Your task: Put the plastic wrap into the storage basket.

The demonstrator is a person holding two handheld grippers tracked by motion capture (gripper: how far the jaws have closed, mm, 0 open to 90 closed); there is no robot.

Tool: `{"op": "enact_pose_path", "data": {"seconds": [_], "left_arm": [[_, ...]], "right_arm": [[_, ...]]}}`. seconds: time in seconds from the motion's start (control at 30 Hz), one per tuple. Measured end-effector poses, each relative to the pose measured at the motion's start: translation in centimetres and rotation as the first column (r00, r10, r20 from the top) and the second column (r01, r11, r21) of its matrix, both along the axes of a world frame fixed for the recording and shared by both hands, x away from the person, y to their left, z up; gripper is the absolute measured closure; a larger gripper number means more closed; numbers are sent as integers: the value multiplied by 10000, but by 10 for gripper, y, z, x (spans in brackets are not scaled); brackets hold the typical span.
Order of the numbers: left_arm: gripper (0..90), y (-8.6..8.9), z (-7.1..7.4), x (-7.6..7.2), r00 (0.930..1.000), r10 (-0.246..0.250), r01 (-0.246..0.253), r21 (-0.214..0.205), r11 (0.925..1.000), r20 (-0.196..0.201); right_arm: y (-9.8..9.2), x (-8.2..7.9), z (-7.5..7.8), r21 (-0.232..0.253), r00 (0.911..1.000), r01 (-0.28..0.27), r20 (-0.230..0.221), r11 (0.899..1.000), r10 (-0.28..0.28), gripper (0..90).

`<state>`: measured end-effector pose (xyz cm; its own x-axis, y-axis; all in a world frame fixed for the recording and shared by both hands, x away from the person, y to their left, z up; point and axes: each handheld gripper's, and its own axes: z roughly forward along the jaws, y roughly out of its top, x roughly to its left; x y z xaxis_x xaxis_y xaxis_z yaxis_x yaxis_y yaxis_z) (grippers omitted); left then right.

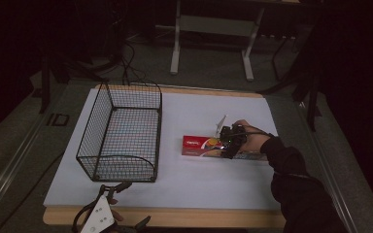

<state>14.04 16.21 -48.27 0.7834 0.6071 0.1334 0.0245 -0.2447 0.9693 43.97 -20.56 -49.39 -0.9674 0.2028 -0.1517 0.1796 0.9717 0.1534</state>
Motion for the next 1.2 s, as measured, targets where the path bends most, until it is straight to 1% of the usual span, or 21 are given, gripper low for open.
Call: {"op": "enact_pose_path", "data": {"seconds": [0.07, 0.13, 0.17, 0.2, 0.27, 0.37, 0.47, 0.5, 0.53, 0.57, 0.63, 0.7, 0.73, 0.8, 0.87, 0.9, 1.07, 1.13, 1.2], "left_arm": [[5, 1, 0, -1, 10000, 27, -27, -10, 10000, -5], [5, 1, 0, -2, 10000, 37, -37, -35, 10000, -4], [5, 1, 0, -2, 10000, 45, -45, -36, 10000, 6], [5, 1, 0, -2, 10000, 34, -34, -42, 10000, -9], [5, 1, 0, -2, 10000, 26, -26, -49, 10000, -18], [5, 1, 0, -2, 10000, 27, -27, -20, 10000, -17], [5, 1, 0, -1, 10000, 13, -13, -21, 10000, -21], [5, 1, 0, -1, 10000, 21, -21, -20, 10000, -16], [5, 1, 0, -1, 10000, 29, -29, -9, 10000, -17], [5, 1, 0, -1, 10000, 15, -15, -1, 10000, -32], [6, 0, 0, -1, 10000, 13, -13, 23, 10000, -24], [5, 0, 0, -1, 10000, 16, -16, 39, 10000, -29], [5, 0, 0, -1, 10000, 14, -14, 25, 10000, -24], [5, 0, 0, -1, 10000, 28, -28, 49, 10000, -35], [5, -1, 0, -1, 10000, 22, -22, 44, 10000, -17], [5, -1, 0, 0, 10000, 28, -28, 40, 10000, -15], [5, -1, 0, -1, 10000, 40, -40, -2, 10000, 2], [5, -1, 0, -1, 10000, 41, -41, -28, 10000, -3], [5, -1, 0, -1, 10000, 40, -40, -47, 10000, -9]], "right_arm": [[1, 2, -2, -223, 9998, -197, -90, 9996, 195, 220], [3, 3, -3, -340, 9989, -366, -293, 9988, 356, 236], [5, 4, -4, -455, 9974, -477, -555, 9978, 452, 293], [5, 4, -4, -455, 9974, -477, -555, 9978, 452, 293], [7, 5, -6, -630, 9960, -608, -687, 9962, 564, 304], [7, 7, -5, -648, 9939, -743, -862, 9951, 686, 330], [5, 6, -1, -524, 9925, -805, -964, 9954, 752, 370], [5, 5, -1, -530, 9920, -937, -893, 9942, 888, 375], [5, 4, 0, -600, 9923, -906, -902, 9941, 850, 380], [4, 4, 0, -641, 9914, -890, -1021, 9940, 822, 382], [4, 3, 1, -623, 9896, -729, -1289, 9954, 644, 386], [3, 2, 4, -393, 9887, -552, -1418, 9977, 492, 388], [1, 1, 11, -160, 9902, -284, -1369, 9995, 259, 390], [0, 1, 13, -69, 9903, -258, -1368, 9996, 246, 391], [-1, 2, 21, 246, 9905, 115, -1376, 9996, -80, 392], [-1, 2, 25, 398, 9914, 174, -1300, 9991, -120, 393], [-1, 2, 43, 890, 9908, 781, -1173, 9930, -674, 394], [0, 2, 49, 1082, 9877, 1139, -1197, 9876, -1008, 395], [0, 1, 55, 1305, 9870, 1353, -1048, 9822, -1221, 395]]}}
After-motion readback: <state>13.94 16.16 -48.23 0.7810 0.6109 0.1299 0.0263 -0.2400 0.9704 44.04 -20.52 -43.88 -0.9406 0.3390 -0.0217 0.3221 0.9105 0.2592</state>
